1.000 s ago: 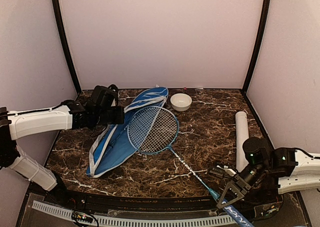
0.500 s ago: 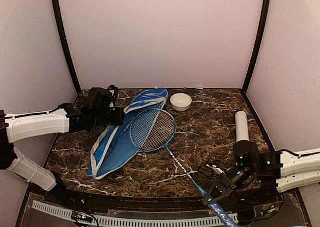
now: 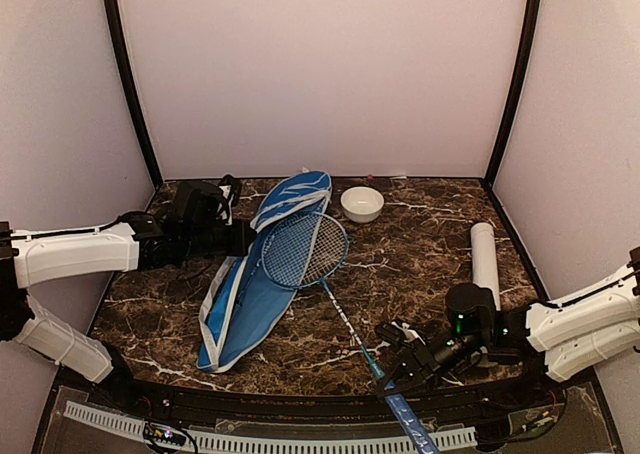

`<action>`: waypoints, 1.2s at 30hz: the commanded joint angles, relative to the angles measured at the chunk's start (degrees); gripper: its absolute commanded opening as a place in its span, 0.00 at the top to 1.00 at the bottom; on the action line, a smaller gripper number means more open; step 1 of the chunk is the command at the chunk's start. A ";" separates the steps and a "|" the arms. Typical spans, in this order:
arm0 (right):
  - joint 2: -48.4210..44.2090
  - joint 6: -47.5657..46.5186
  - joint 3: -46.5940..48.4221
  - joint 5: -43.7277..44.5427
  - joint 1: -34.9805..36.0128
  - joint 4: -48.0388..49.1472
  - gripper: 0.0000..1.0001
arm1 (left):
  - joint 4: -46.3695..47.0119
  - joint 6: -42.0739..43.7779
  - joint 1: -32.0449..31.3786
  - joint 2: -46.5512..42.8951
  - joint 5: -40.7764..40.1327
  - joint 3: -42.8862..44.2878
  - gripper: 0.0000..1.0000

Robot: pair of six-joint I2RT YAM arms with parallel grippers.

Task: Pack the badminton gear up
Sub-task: Place the racket in the racket bag.

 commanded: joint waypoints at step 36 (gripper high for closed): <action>35.55 -9.80 27.47 15.91 -6.04 12.94 1.00 | 5.16 2.02 0.30 -3.88 7.88 -4.67 1.00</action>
